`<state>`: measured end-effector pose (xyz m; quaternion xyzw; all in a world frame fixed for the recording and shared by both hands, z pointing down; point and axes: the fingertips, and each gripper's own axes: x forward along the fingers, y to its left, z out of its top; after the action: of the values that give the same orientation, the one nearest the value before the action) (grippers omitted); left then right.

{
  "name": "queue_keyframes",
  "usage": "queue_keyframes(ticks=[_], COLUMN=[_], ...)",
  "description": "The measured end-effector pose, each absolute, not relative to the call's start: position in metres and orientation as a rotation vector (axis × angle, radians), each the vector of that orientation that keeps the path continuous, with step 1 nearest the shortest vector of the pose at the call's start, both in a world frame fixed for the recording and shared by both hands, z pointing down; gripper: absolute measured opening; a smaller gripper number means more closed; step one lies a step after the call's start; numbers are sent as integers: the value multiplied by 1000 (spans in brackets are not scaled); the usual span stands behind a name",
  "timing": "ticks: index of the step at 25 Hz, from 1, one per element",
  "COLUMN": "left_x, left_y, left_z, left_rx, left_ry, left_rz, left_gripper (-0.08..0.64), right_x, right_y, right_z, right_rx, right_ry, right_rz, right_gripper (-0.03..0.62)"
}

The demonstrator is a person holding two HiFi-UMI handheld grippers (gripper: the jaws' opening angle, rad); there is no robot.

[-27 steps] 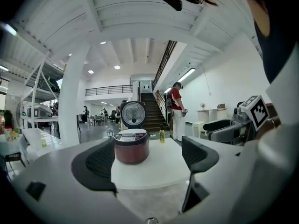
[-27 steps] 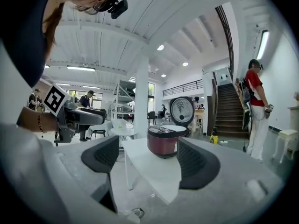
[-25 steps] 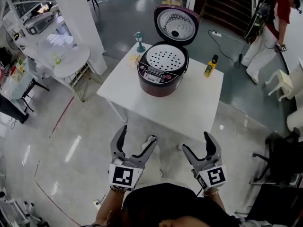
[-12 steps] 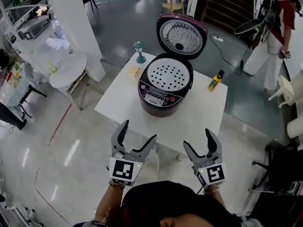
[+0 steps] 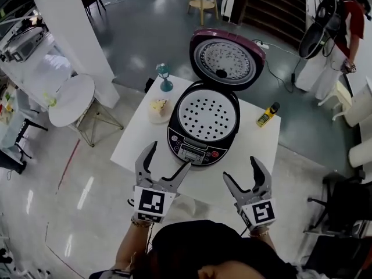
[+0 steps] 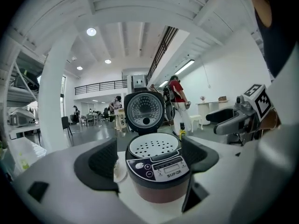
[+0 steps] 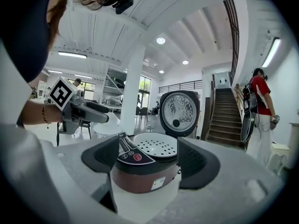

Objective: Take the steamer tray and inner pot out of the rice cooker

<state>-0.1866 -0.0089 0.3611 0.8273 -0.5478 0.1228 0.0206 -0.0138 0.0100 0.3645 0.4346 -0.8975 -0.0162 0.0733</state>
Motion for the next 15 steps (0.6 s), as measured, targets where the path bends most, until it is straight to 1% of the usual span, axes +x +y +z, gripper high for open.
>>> queue_keyframes(ticks=[6,10,15], left_x=[-205,-201,-203], left_y=[-74,-114,-153], left_z=[379,391,404], left_rx=[2533,2529,2561], left_ry=[-1653,-1594,-1545], left_rz=[454,543,784], left_gripper=[426,426,426], right_x=[-18,-12,-14], right_y=[-44,-75,-117], right_z=[371,389,391], right_rx=[1421,1461,1528], right_ry=[-2613,-2480,-2357], right_rz=[-6,37,82], right_gripper=[380,380,380])
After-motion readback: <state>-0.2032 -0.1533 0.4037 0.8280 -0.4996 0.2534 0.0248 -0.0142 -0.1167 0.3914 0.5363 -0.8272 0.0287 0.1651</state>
